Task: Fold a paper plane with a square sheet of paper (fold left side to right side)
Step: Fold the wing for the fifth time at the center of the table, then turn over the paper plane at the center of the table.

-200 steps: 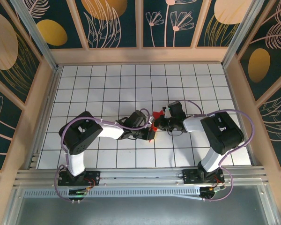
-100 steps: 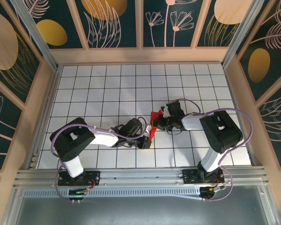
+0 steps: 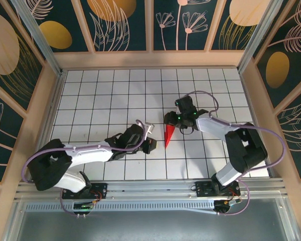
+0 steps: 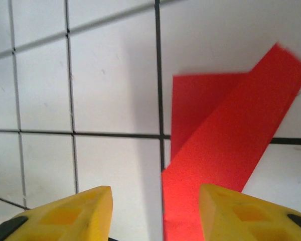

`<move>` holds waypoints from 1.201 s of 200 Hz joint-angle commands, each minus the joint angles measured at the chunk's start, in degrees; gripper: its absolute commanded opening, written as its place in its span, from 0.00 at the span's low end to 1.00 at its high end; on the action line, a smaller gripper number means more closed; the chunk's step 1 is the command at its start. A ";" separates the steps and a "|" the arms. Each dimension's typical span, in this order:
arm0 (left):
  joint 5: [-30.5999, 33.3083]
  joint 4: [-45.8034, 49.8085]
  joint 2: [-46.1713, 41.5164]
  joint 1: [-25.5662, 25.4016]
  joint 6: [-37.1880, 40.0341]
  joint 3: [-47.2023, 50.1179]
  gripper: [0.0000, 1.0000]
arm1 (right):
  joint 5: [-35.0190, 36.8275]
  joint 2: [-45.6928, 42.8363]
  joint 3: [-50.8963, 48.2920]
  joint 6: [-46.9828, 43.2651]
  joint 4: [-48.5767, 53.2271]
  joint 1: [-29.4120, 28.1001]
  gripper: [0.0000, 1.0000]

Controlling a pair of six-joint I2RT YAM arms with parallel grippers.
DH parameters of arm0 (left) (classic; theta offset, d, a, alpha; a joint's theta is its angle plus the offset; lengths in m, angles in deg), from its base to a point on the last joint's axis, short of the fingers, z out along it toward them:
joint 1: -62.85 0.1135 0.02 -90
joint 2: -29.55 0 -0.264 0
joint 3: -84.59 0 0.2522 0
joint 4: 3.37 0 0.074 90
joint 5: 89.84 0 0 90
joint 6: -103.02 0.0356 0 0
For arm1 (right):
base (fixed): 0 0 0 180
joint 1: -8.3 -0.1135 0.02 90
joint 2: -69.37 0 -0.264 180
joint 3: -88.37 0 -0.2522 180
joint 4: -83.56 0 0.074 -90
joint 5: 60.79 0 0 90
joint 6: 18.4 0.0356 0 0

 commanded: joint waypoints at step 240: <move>51.30 4.95 -32.44 -0.04 3.94 11.30 0.45 | 31.64 -6.60 8.31 4.37 17.07 -12.75 0.00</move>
